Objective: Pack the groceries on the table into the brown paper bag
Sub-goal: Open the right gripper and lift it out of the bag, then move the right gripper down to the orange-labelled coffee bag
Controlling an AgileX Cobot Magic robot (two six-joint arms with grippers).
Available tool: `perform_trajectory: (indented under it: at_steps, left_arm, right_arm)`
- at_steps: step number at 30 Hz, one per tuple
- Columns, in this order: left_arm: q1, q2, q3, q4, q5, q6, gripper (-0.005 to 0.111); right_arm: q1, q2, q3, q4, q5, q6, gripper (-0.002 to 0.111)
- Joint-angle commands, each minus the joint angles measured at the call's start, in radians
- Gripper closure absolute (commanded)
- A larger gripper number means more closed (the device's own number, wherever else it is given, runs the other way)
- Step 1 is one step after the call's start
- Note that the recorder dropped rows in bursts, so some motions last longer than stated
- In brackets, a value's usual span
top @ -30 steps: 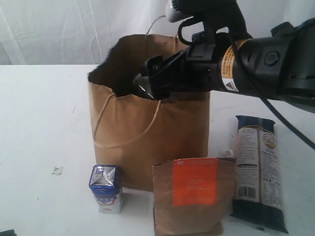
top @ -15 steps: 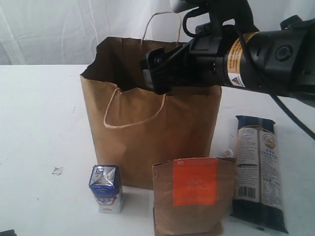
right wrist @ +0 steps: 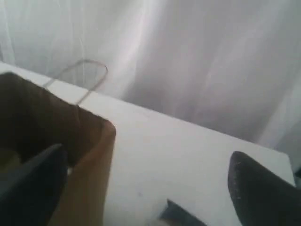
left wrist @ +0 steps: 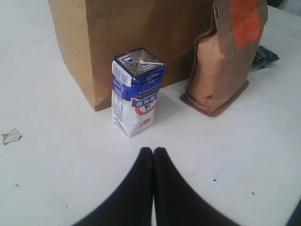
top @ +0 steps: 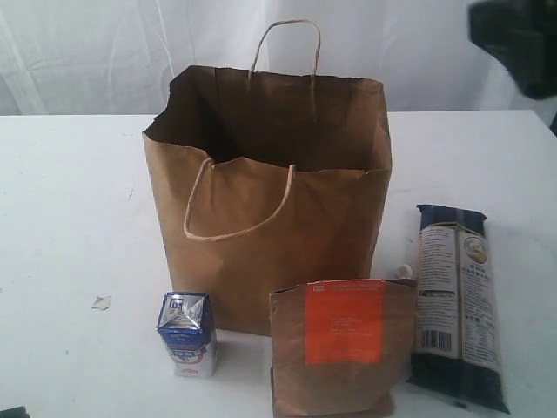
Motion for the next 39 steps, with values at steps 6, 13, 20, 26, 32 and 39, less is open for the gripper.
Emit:
perform_trajectory:
  at_steps: [6,13,20,26,32,39]
  left_arm:
    - [0.0,-0.005,0.003,-0.007,0.005,0.0,0.107]
    - [0.0,-0.005,0.003,-0.007,0.005,0.0,0.107]
    - [0.0,-0.005,0.003,-0.007,0.005,0.0,0.107]
    - [0.0,-0.005,0.003,-0.007,0.005,0.0,0.107]
    - [0.0,-0.005,0.003,-0.007,0.005,0.0,0.107]
    - [0.0,-0.005,0.003,-0.007,0.005,0.0,0.107]
  right_arm:
    - [-0.001,-0.122,0.011,0.62,0.487,-0.736,0.023]
    - [-0.001,-0.04,0.055,0.661,0.429,-0.86,0.023]
    - [-0.001,0.056,0.141,0.683,0.307,-0.98,0.026]
    - [-0.001,0.13,0.148,0.683,0.209,-1.028,0.026]
    - [-0.001,0.193,0.148,0.683,0.116,-1.084,0.026]
    - [-0.001,0.262,0.148,0.683,0.037,-1.122,0.026]
